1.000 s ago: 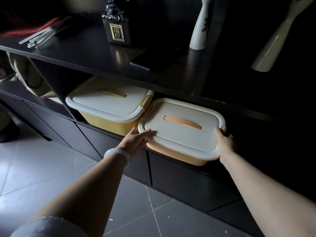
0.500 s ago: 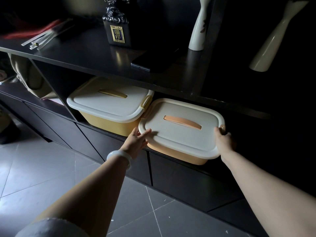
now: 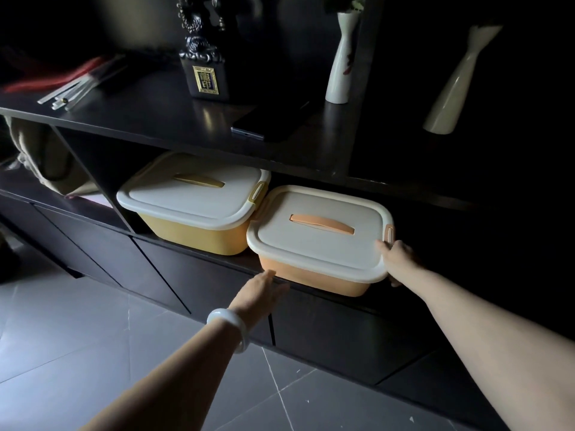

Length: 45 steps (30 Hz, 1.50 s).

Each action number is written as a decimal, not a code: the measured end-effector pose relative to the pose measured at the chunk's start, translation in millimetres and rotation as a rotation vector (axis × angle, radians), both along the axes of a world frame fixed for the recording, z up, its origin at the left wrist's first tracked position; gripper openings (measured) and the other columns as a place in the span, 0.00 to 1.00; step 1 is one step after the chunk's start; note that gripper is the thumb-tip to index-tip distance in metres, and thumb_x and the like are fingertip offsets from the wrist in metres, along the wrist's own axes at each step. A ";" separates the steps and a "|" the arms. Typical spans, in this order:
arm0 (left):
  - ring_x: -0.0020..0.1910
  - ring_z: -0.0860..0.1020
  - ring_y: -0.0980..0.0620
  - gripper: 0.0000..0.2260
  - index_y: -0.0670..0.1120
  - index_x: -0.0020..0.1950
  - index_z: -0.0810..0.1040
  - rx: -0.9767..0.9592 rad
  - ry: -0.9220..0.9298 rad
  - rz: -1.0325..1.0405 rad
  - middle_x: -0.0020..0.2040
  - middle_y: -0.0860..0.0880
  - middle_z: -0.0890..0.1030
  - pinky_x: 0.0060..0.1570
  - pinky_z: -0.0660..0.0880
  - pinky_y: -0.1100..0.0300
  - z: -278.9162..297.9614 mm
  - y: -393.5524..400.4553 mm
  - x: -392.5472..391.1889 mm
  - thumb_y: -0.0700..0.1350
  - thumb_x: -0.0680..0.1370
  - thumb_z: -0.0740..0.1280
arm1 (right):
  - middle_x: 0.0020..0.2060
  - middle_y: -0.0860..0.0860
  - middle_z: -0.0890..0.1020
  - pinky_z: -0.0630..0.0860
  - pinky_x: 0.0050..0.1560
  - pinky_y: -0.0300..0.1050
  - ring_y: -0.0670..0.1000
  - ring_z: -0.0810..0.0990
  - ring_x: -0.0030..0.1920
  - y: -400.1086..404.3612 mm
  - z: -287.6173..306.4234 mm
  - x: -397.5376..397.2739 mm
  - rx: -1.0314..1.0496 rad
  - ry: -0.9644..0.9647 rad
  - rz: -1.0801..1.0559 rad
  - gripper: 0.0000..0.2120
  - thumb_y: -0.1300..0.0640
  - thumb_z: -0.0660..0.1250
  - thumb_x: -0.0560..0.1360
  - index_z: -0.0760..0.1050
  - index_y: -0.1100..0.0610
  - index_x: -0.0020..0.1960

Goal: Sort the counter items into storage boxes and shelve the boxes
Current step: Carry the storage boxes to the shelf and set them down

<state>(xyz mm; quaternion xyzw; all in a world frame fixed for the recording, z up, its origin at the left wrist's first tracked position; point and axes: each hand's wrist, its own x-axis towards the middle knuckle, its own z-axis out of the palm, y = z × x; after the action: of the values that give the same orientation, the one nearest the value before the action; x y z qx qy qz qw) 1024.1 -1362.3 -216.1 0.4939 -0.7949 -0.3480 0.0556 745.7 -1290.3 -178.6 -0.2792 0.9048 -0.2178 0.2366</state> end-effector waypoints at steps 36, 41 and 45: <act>0.65 0.70 0.41 0.21 0.44 0.69 0.67 -0.809 -0.186 -1.729 0.66 0.42 0.71 0.65 0.64 0.45 125.9 729.5 -522.4 0.54 0.80 0.62 | 0.72 0.57 0.66 0.66 0.70 0.51 0.57 0.67 0.70 869.0 74.0 -213.1 0.445 0.055 -0.653 0.35 0.47 0.67 0.76 0.56 0.57 0.77; 0.64 0.70 0.42 0.20 0.43 0.68 0.68 -0.928 -0.110 -1.859 0.65 0.42 0.71 0.64 0.65 0.47 145.5 852.5 -597.6 0.52 0.80 0.61 | 0.68 0.56 0.70 0.70 0.65 0.49 0.57 0.71 0.67 988.0 93.0 -243.9 0.417 0.094 -0.774 0.31 0.47 0.69 0.75 0.63 0.54 0.73; 0.64 0.70 0.41 0.22 0.43 0.68 0.67 -0.997 -0.041 -1.970 0.65 0.42 0.71 0.63 0.65 0.46 149.9 946.8 -672.5 0.55 0.79 0.62 | 0.69 0.56 0.69 0.68 0.64 0.49 0.58 0.69 0.67 1074.8 96.3 -293.8 0.448 0.108 -0.841 0.33 0.46 0.69 0.74 0.62 0.55 0.73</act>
<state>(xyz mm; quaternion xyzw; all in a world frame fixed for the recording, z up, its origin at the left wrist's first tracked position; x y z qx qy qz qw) 351.6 -415.4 -66.3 -0.4276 -0.8925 0.1276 -0.0662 452.0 -215.5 -82.2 0.1583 0.9749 -0.0794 0.1351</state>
